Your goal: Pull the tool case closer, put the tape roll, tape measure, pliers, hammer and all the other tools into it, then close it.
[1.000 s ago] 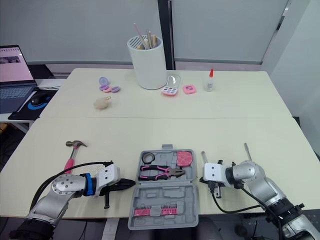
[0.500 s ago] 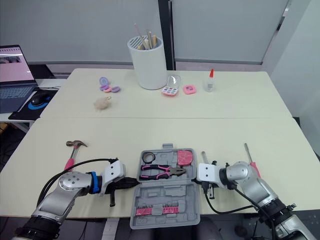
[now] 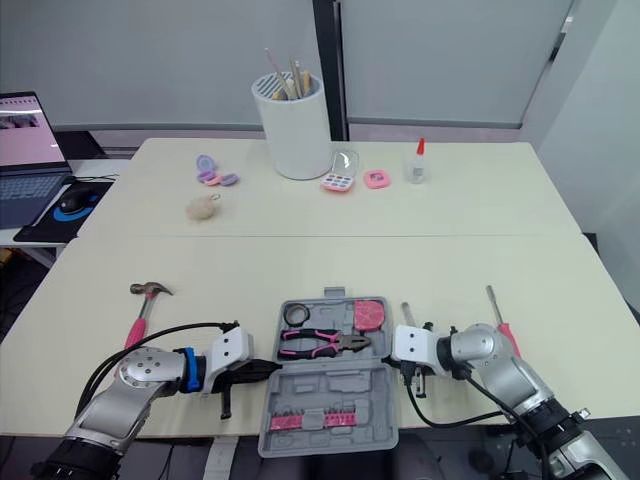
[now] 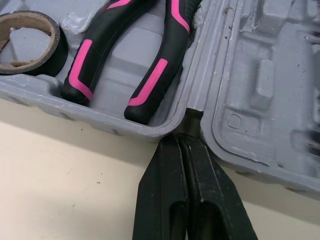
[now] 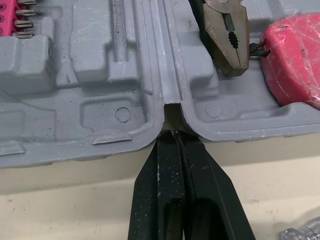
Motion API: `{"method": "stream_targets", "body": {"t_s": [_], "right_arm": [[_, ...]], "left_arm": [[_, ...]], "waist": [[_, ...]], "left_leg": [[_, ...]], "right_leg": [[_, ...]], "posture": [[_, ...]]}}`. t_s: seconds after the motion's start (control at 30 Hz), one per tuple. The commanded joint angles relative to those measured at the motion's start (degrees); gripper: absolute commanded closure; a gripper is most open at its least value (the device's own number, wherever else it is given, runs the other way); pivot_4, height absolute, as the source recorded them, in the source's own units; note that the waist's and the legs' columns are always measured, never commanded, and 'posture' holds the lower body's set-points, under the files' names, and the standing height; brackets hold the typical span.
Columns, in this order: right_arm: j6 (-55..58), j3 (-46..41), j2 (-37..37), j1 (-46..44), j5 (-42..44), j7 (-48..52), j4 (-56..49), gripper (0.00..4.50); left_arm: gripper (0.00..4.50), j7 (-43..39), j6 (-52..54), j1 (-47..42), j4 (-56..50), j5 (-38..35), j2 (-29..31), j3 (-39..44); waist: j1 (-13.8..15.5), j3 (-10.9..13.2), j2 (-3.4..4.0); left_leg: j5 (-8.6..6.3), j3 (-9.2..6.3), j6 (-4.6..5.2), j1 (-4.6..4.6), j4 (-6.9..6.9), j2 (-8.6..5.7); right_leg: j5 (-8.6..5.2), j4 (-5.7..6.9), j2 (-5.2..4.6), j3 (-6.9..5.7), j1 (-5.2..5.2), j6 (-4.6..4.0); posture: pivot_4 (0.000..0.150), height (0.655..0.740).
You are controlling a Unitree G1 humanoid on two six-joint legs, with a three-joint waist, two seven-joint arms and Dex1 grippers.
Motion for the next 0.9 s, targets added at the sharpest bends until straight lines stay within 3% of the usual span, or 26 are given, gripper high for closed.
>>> {"method": "stream_targets", "body": {"t_s": [0.03,0.9], "right_arm": [[0.5,1.4,2.6,-1.1,0.4,-0.8,-2.1,4.5],[-3.2,1.1,8.4,-10.8,-3.2,-4.6,10.4,4.5]], "left_arm": [[4.44,1.4,-1.0,-2.5,-0.1,-0.4,-1.7,-0.4],[4.44,5.2,-5.8,-10.6,10.5,4.0,-4.0,-0.4]], "waist": [[0.0,0.0,0.0],[-0.1,0.0,0.0]], "left_leg": [[0.0,-0.02,0.0,0.0,0.01,0.0],[0.01,-0.07,0.0,-0.01,0.07,0.02]], "right_leg": [[0.0,0.0,0.0,-0.01,0.01,0.0],[0.01,0.05,0.02,-0.05,0.01,0.0]], "posture": [[0.15,0.7376],[0.15,0.7376]]}}
